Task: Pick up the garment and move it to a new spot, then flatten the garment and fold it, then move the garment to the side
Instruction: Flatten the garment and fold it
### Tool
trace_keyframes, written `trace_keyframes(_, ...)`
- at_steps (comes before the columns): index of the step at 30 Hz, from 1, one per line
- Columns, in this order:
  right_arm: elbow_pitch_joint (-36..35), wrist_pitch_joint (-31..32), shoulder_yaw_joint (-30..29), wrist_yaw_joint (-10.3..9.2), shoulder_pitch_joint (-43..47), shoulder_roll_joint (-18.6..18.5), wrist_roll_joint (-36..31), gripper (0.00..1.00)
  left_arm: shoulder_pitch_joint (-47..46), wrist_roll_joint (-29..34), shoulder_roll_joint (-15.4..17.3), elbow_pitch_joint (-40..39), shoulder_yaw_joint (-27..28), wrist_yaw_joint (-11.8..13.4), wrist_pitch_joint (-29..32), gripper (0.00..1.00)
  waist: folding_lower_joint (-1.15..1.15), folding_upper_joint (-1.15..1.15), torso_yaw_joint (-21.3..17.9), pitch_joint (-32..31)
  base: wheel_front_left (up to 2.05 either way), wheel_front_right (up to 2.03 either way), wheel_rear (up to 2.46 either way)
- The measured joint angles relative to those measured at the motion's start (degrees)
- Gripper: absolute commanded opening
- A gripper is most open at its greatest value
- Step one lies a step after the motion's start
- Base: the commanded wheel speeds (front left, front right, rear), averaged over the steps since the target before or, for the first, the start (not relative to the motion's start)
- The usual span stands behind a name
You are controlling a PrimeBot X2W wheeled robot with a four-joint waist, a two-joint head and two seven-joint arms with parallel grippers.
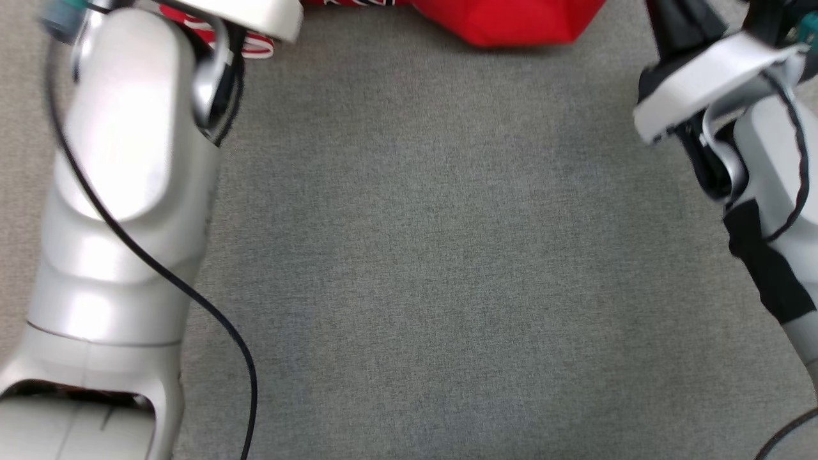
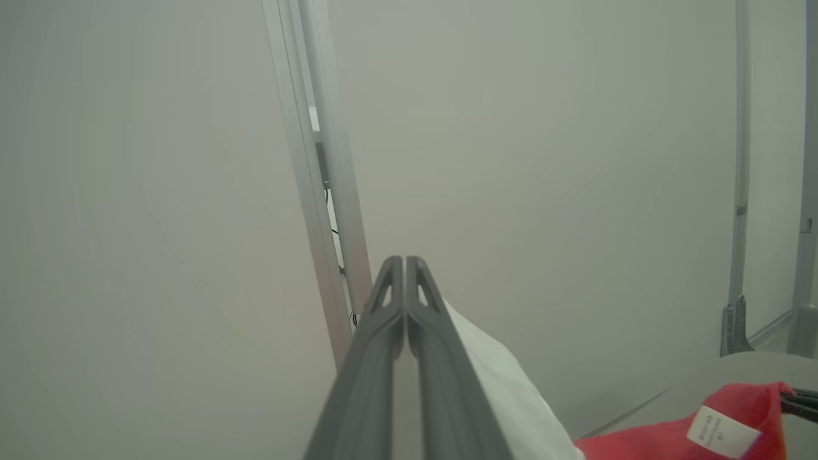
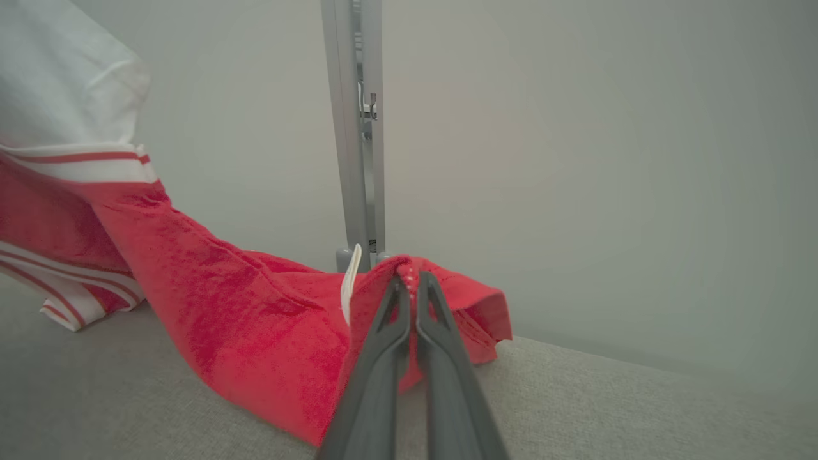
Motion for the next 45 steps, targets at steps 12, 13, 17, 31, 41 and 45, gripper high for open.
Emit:
trace_keyframes(12,3.3,0.0,14.8,0.0,7.8,-6.4,11.3,0.0,13.0,7.6,5.0,-3.4,-17.3,-1.9,0.0,0.0,0.0,0.0,1.5,-7.9,0.0,0.0,0.0)
trace_keyframes(13,3.4,0.0,15.2,0.0,8.7,-6.6,11.6,0.0,14.0,7.6,5.7,-3.3,-18.4,-2.1,0.0,0.0,0.0,0.0,1.6,-8.4,0.0,0.0,0.0)
trace_keyframes(17,3.4,0.0,15.9,0.0,11.0,-7.0,12.9,0.0,17.1,7.5,8.2,-2.7,-22.7,-2.1,0.0,0.0,0.0,0.0,1.8,-10.9,0.0,0.0,0.0)
trace_keyframes(31,3.1,0.0,21.5,0.0,18.5,-11.2,12.6,0.0,25.9,6.1,11.7,-2.4,-28.8,-2.1,0.0,0.0,0.0,0.0,2.8,-18.0,0.0,0.0,0.0)
trace_keyframes(41,1.8,0.0,25.4,0.01,22.2,-13.6,11.2,0.0,31.9,5.4,13.8,-2.4,-30.3,-2.1,0.0,0.0,0.0,0.0,3.0,-21.8,0.0,0.0,0.0)
trace_keyframes(45,1.5,0.0,26.3,0.0,24.6,-14.6,11.2,0.0,35.1,4.5,14.6,-2.1,-29.8,-1.8,0.0,0.0,0.0,0.0,3.0,-23.8,0.0,0.0,0.0)
